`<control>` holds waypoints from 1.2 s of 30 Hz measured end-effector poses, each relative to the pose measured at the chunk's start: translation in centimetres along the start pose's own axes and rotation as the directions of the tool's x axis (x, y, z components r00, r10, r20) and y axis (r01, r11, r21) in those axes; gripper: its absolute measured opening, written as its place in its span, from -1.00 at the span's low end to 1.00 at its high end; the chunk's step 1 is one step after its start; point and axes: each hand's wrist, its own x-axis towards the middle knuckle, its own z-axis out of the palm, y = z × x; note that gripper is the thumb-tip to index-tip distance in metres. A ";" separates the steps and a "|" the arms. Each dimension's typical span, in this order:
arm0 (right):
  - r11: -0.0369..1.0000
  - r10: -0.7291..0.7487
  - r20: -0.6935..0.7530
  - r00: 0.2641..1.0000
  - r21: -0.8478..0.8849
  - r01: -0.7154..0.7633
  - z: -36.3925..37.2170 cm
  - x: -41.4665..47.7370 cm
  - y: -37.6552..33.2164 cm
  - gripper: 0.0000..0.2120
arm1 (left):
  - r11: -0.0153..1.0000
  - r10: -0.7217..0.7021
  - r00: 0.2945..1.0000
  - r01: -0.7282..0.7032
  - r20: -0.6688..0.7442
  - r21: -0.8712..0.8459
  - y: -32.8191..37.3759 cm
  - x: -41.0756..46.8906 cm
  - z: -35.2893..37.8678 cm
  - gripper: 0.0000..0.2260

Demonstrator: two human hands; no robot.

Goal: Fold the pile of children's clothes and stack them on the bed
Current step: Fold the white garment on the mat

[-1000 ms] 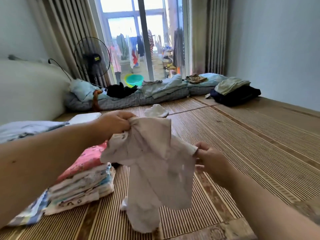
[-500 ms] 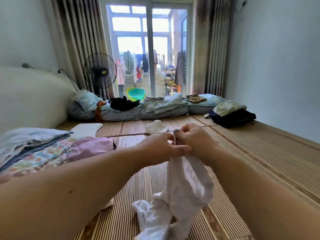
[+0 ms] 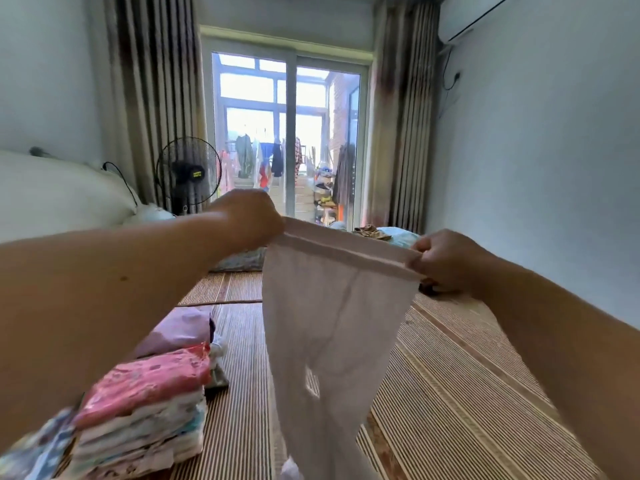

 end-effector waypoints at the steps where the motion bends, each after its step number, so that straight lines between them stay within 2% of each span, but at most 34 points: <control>1: 0.990 0.005 -0.004 1.000 0.142 -0.005 -1.1 0.2 -0.7 -0.90 | 0.999 -0.019 1.000 0.020 0.007 -0.042 -0.1 0.4 -0.8 -0.75; 3: 0.962 -0.017 0.007 1.000 0.274 0.014 -2.8 0.6 -2.3 -0.92 | 0.992 -0.014 1.000 0.017 0.025 -0.124 0.0 0.8 -2.4 -0.78; 6: 0.955 -0.023 0.016 1.000 0.296 0.017 -5.1 0.6 -4.9 -0.92 | 0.990 0.069 0.997 -0.067 0.015 -0.126 -0.2 0.5 -4.9 -0.82; 9: 0.965 -0.011 0.009 1.000 0.263 0.008 -6.9 0.3 -6.3 -0.84 | 0.959 0.254 0.966 -0.259 -0.057 -0.115 -0.8 -0.2 -6.5 -0.82; 11: 0.980 0.001 -0.041 0.999 0.201 0.007 -7.7 0.2 -7.0 -0.84 | 0.906 0.335 0.940 -0.342 -0.070 -0.249 -1.3 -0.8 -6.9 -0.88; 13: 0.994 -0.001 -0.114 0.993 0.109 0.013 -7.9 0.2 -7.4 -0.84 | 0.827 0.381 0.921 -0.378 -0.080 -0.416 -1.3 -1.2 -7.2 -0.84; 14: 0.996 -0.022 -0.133 0.991 0.082 0.034 -8.0 0.0 -7.5 -0.85 | 0.813 0.390 0.917 -0.383 -0.078 -0.439 -1.3 -1.4 -7.2 -0.83; 16: 0.988 -0.126 -0.104 0.986 0.077 0.135 -7.9 -0.5 -7.6 -0.89 | 0.857 0.386 0.922 -0.364 -0.014 -0.364 -1.3 -1.7 -7.3 -0.77; 20: 0.934 -0.308 0.022 0.951 0.198 0.297 -7.7 -2.3 -7.3 -0.84 | 0.934 0.345 0.906 -0.306 0.245 -0.185 -2.8 -2.4 -7.2 -0.70; 23: 0.918 -0.345 0.124 0.930 0.251 0.307 -7.3 -3.5 -6.9 -0.73 | 0.924 0.332 0.908 -0.258 0.256 -0.283 -3.3 -3.0 -6.9 -0.67; 26: 0.928 -0.361 0.111 0.926 0.141 0.345 -7.3 -3.9 -6.3 -0.55 | 0.885 0.326 0.894 -0.174 0.309 -0.431 -3.6 -3.5 -6.7 -0.84; 27: 0.925 -0.377 0.099 0.921 0.082 0.370 -7.5 -3.9 -6.1 -0.50 | 0.869 0.318 0.878 -0.118 0.357 -0.481 -3.6 -3.8 -6.6 -0.92; 29: 0.913 -0.407 0.101 0.908 0.047 0.404 -7.7 -3.9 -5.8 -0.39 | 0.813 0.376 0.797 -0.038 0.473 -0.581 -3.8 -4.0 -6.4 -0.80; 30: 0.909 -0.416 0.106 0.903 0.057 0.412 -7.7 -3.9 -5.7 -0.41 | 0.805 0.399 0.769 -0.033 0.499 -0.593 -3.8 -4.3 -6.2 -0.74; 32: 0.917 -0.397 0.133 0.908 0.111 0.384 -7.7 -3.8 -5.7 -0.53 | 0.816 0.405 0.784 -0.078 0.470 -0.573 -3.6 -5.0 -5.9 -0.70; 33: 0.926 -0.363 0.152 0.919 0.174 0.336 -7.8 -3.7 -5.6 -0.56 | 0.835 0.395 0.827 -0.141 0.401 -0.532 -3.5 -5.1 -5.9 -0.68; 35: 0.922 -0.284 0.149 0.947 0.313 0.227 -7.8 -3.2 -5.2 -0.56 | 0.825 0.364 0.916 -0.231 0.172 -0.516 -3.2 -4.9 -5.7 -0.64; 36: 0.910 -0.252 0.120 0.960 0.366 0.194 -7.8 -3.0 -5.1 -0.59 | 0.771 0.313 0.947 -0.208 0.075 -0.602 -3.0 -4.6 -5.6 -0.67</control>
